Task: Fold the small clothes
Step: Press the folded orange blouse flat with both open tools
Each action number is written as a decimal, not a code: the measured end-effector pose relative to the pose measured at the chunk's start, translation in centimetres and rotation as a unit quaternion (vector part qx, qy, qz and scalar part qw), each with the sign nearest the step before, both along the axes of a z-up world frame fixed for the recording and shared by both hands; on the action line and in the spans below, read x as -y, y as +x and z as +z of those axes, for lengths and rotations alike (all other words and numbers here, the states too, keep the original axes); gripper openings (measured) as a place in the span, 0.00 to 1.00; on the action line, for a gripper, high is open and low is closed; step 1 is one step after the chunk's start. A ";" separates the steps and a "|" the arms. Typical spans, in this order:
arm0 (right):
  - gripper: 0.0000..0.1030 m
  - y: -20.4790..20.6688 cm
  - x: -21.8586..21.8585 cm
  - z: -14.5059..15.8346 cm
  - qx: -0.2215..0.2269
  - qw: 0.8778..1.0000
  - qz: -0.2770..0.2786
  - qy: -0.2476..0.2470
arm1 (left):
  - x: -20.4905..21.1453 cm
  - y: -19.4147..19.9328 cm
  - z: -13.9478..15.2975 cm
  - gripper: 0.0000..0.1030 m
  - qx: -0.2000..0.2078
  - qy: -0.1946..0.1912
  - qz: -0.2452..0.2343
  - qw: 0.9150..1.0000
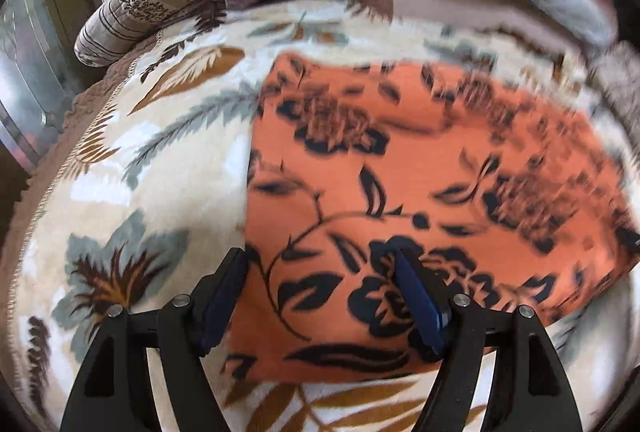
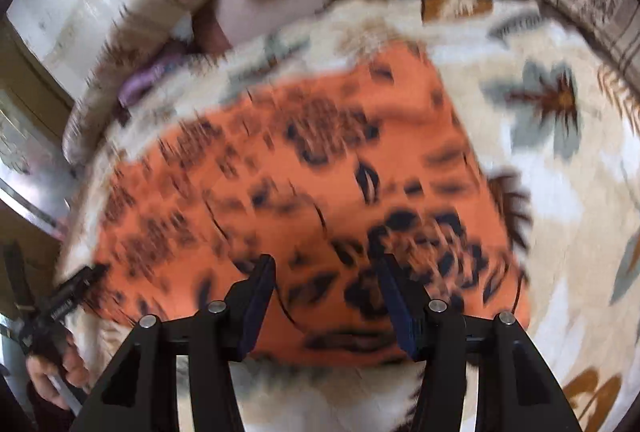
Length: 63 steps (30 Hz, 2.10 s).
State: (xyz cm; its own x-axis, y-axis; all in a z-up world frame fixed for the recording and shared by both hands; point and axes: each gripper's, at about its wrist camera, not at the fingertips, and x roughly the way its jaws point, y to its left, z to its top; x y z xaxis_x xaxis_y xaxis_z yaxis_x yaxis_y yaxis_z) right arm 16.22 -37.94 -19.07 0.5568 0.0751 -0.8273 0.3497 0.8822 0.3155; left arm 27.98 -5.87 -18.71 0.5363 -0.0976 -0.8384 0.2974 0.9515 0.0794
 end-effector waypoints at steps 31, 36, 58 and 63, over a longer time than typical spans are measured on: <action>0.83 -1.8 -0.7 1.2 0.075 0.996 0.011 0.038 | -3.4 -8.5 0.1 1.00 0.039 -0.039 0.042 0.998; 0.34 -2.3 -0.5 2.4 0.093 0.995 0.006 0.039 | -1.6 -9.5 3.4 1.00 0.096 -0.024 0.027 0.995; 0.33 -1.3 0.6 2.2 0.077 0.994 0.000 0.083 | 4.4 -8.1 4.1 1.00 0.120 0.082 0.023 0.989; 0.33 -0.6 -1.0 2.4 0.075 0.994 0.028 0.075 | 4.7 -8.9 6.1 1.00 0.138 0.073 0.020 0.987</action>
State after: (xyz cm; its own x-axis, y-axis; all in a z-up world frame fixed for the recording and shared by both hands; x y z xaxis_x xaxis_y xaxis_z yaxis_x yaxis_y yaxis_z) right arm 15.59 -36.99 -16.64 0.6652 0.2254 -0.7119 0.2404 0.8380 0.4899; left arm 19.13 -10.56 -12.62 0.7479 0.0397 -0.6626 0.2067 0.9347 0.2893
